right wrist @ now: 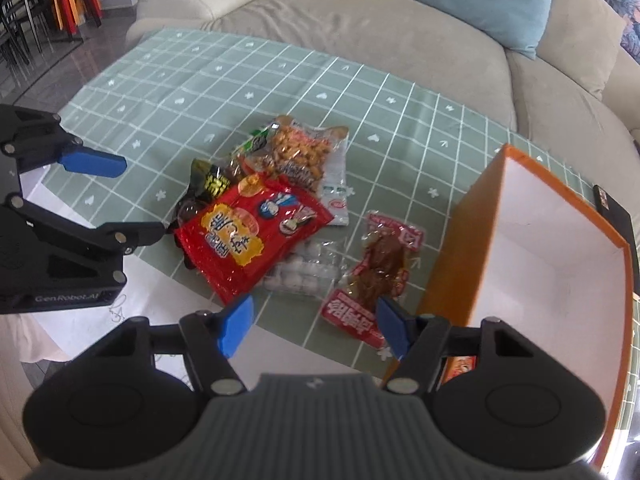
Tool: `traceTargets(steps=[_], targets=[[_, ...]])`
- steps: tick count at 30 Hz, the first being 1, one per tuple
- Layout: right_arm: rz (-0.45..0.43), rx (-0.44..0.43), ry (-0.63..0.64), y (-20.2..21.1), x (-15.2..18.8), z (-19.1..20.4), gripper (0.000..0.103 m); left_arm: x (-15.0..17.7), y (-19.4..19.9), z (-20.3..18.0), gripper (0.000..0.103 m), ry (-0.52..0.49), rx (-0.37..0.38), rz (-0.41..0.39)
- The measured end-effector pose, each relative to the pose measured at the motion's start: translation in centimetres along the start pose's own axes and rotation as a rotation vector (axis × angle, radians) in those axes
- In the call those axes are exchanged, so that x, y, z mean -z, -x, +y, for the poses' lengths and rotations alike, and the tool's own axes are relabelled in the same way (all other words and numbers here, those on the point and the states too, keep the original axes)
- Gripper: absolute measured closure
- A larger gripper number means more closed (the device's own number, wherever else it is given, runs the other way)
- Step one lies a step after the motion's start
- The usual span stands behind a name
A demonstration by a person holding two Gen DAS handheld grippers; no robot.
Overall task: Organize snacks
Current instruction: 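Move both tools back over the remaining snack pile, then grasp the dark chocolate packet with the left tool while the right tool grasps the large red bag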
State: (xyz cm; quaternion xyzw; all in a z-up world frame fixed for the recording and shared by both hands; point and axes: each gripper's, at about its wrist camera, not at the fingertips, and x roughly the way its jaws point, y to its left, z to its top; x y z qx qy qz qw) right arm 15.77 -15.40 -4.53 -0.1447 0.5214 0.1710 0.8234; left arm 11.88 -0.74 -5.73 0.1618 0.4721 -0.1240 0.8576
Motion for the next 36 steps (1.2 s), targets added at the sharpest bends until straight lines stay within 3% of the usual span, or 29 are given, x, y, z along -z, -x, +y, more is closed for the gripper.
traceTargets(steps=[8,16,19,23,26,32,36], targets=[[0.059,-0.02,-0.014,-3.3,-0.9,0.3,0.037,1.0,-2.7,2.6,0.031,0.102,0.08,0.059],[0.082,-0.03,-0.068,-6.1,-2.7,-1.1,0.038,-0.3,-4.3,4.1,0.031,0.156,0.153,0.04],[0.089,-0.044,-0.11,-6.9,-3.2,-2.0,0.048,-0.8,-4.9,4.1,0.03,0.158,0.167,0.027],[0.088,-0.08,-0.163,-7.5,-3.5,-2.8,0.048,-1.0,-5.3,5.0,0.03,0.168,0.132,-0.003],[0.081,-0.13,-0.194,-7.9,-3.6,-2.5,0.037,-0.9,-5.9,6.7,0.027,0.224,0.131,0.012],[0.084,-0.165,-0.286,-9.9,-3.9,-1.3,0.026,-0.2,-7.2,7.8,0.027,0.283,0.196,0.037],[0.073,-0.151,-0.303,-10.7,-4.2,-0.5,0.021,0.4,-7.7,7.8,0.029,0.281,0.161,0.055]])
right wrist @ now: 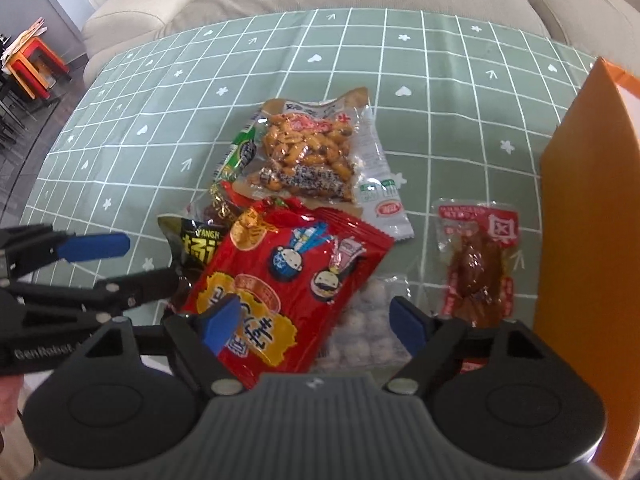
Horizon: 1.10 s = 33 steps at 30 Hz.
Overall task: Organize snacks
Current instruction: 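Grasp the dark chocolate packet with the left tool while the right tool grasps the large red bag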
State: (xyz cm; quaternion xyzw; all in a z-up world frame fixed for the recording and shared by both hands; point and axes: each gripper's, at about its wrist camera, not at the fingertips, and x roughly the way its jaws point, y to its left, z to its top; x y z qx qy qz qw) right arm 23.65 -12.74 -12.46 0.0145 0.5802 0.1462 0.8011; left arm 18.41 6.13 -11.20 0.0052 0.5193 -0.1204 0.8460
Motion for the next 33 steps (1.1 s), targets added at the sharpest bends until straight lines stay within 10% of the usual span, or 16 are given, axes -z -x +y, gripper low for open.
traceTargets(steps=[10,20,33], targets=[[-0.031,-0.001,0.017,-1.2,-0.1,1.9,0.022,1.6,-0.4,1.1,0.036,0.037,-0.033,0.049],[-0.12,0.05,0.003,2.2,-0.2,0.7,0.085,1.5,0.3,0.2,0.028,0.021,-0.018,0.012],[-0.1,0.098,-0.037,3.9,1.7,-3.3,0.096,1.1,-1.8,-2.8,0.025,-0.013,0.036,0.05]])
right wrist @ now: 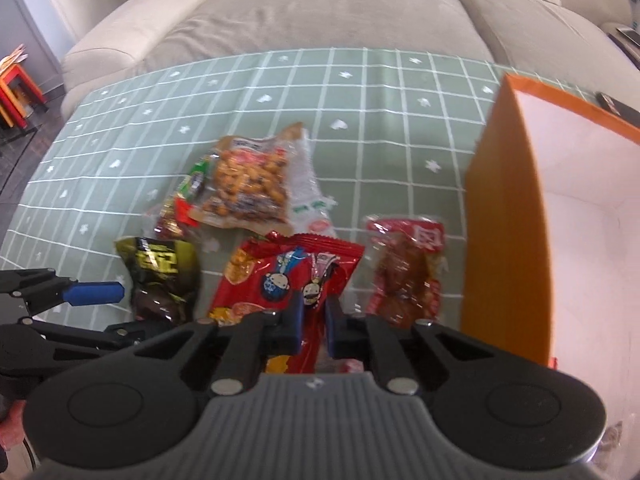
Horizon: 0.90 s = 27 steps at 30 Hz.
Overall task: Organize snacks
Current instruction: 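Grasp the dark chocolate packet with the left tool while the right tool grasps the large red bag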
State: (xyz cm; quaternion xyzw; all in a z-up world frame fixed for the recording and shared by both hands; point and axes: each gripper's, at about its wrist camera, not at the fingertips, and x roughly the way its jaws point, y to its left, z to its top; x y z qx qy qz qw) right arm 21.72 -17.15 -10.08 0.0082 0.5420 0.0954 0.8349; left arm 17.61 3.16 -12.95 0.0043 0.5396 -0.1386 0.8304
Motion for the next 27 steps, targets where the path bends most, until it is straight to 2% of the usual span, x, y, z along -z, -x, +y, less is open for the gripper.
traceTargets(steps=[4,5,6,8,12,16,18,19,23,27], targets=[[-0.001,0.008,0.002,-0.2,0.5,-0.4,0.09,0.1,-1.1,-0.7,0.027,0.002,-0.03,0.025],[-0.003,0.01,0.009,-0.1,0.6,-0.3,0.085,0.2,-1.3,-0.9,0.027,0.003,-0.034,0.023],[-0.003,0.01,0.013,-0.1,0.6,-0.3,0.071,0.2,-1.4,-1.1,0.028,0.0,-0.042,0.013],[-0.002,0.014,0.02,0.0,0.8,0.0,0.055,0.3,-1.5,-1.5,0.033,-0.018,-0.056,0.005],[-0.012,0.04,0.046,0.0,1.4,0.7,0.045,0.5,-1.6,-2.0,0.037,-0.027,-0.069,-0.003],[-0.031,0.057,0.044,0.1,2.0,1.1,0.041,1.1,-1.1,-2.0,0.044,-0.011,-0.063,-0.01],[-0.045,0.058,0.031,0.3,2.3,1.4,0.039,1.5,-0.7,-1.8,0.048,0.003,-0.088,-0.012],[-0.05,0.057,0.02,0.3,2.4,1.4,0.038,1.6,-0.5,-1.6,0.048,0.02,-0.106,-0.012],[-0.069,0.044,-0.005,0.1,2.7,1.9,0.019,2.4,0.3,0.4,0.049,0.117,-0.123,-0.012],[-0.048,0.066,0.014,-1.0,2.6,3.1,0.012,2.8,0.9,1.7,0.049,0.17,-0.128,-0.015]])
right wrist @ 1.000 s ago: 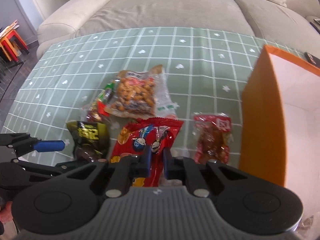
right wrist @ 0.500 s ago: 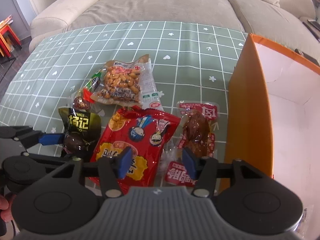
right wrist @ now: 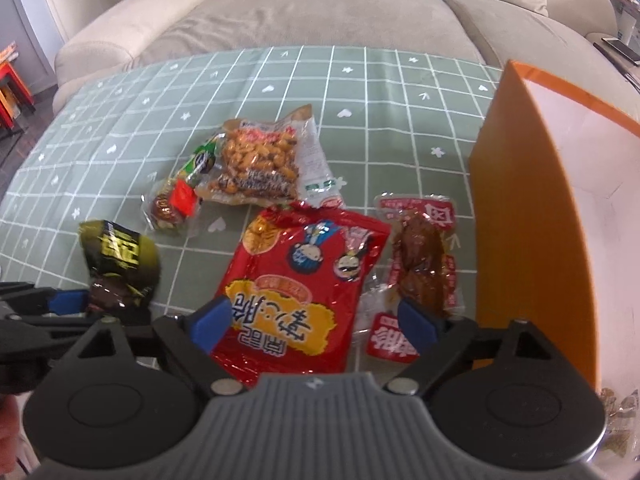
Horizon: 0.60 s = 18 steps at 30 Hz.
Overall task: Organize snacks
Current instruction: 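Grasp the dark chocolate packet with the left tool while the right tool grasps the large red bag, then lift and carry both held packets over the orange box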
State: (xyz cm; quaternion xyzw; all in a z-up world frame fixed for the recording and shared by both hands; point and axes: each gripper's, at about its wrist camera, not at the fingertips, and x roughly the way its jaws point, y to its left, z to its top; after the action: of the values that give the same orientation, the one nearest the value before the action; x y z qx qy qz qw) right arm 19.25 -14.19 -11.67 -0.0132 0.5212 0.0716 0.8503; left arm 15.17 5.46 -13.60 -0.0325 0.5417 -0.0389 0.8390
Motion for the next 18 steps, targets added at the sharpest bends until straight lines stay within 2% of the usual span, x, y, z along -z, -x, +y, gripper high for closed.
traceTargets(steps=[6,11,13,15,17,18], targets=[[0.017,0.057,-0.03,-1.3,-0.9,1.5,0.004,0.0,0.2,-0.1,0.049,-0.002,-0.007,-0.011],[0.057,0.116,-0.015,-2.5,-1.5,2.8,0.004,0.0,0.3,-0.3,0.049,-0.014,-0.015,-0.009],[0.063,0.112,-0.028,-2.6,-1.5,2.7,0.01,0.1,0.4,-0.2,0.049,-0.015,-0.017,-0.007],[0.065,0.086,-0.027,-2.6,-1.3,2.7,0.027,0.1,0.5,-0.2,0.049,-0.016,-0.019,-0.005],[0.055,0.096,0.004,-2.1,-1.2,3.0,0.037,0.2,0.6,-0.2,0.049,-0.016,-0.019,-0.001],[0.053,0.094,0.016,-2.0,-1.2,3.0,0.038,0.2,0.7,-0.3,0.049,-0.016,-0.02,-0.001]])
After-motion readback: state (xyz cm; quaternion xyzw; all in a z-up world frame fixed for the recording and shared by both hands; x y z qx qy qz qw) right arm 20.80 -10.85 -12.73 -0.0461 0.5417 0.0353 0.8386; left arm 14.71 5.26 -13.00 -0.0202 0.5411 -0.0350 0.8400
